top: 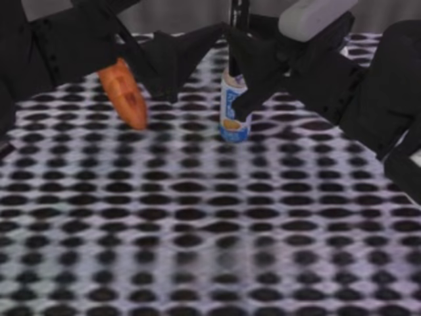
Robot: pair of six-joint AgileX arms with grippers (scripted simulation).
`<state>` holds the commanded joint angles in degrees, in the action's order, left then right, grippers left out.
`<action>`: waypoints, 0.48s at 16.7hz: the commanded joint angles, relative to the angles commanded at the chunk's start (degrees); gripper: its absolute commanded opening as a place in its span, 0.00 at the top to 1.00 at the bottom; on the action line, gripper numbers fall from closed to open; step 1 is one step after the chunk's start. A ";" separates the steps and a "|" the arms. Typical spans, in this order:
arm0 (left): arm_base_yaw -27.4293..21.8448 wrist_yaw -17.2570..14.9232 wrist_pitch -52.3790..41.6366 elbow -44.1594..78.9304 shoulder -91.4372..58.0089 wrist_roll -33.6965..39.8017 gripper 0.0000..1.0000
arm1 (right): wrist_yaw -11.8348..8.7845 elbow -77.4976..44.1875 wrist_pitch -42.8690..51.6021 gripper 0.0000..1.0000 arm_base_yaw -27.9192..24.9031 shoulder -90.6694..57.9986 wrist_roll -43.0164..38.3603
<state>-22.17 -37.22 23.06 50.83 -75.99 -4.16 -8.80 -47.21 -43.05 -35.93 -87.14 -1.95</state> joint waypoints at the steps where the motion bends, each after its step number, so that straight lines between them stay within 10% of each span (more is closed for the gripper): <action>1: -1.37 1.34 0.61 1.85 -2.47 0.04 0.00 | 0.00 0.00 0.00 1.00 0.00 0.00 0.00; 8: -7.82 7.64 3.20 9.91 -12.91 0.29 0.00 | 0.00 0.00 0.00 1.00 0.00 0.00 0.00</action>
<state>-29.98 -29.58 26.26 60.73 -88.90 -3.87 -8.80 -47.21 -43.05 -35.93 -87.14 -1.95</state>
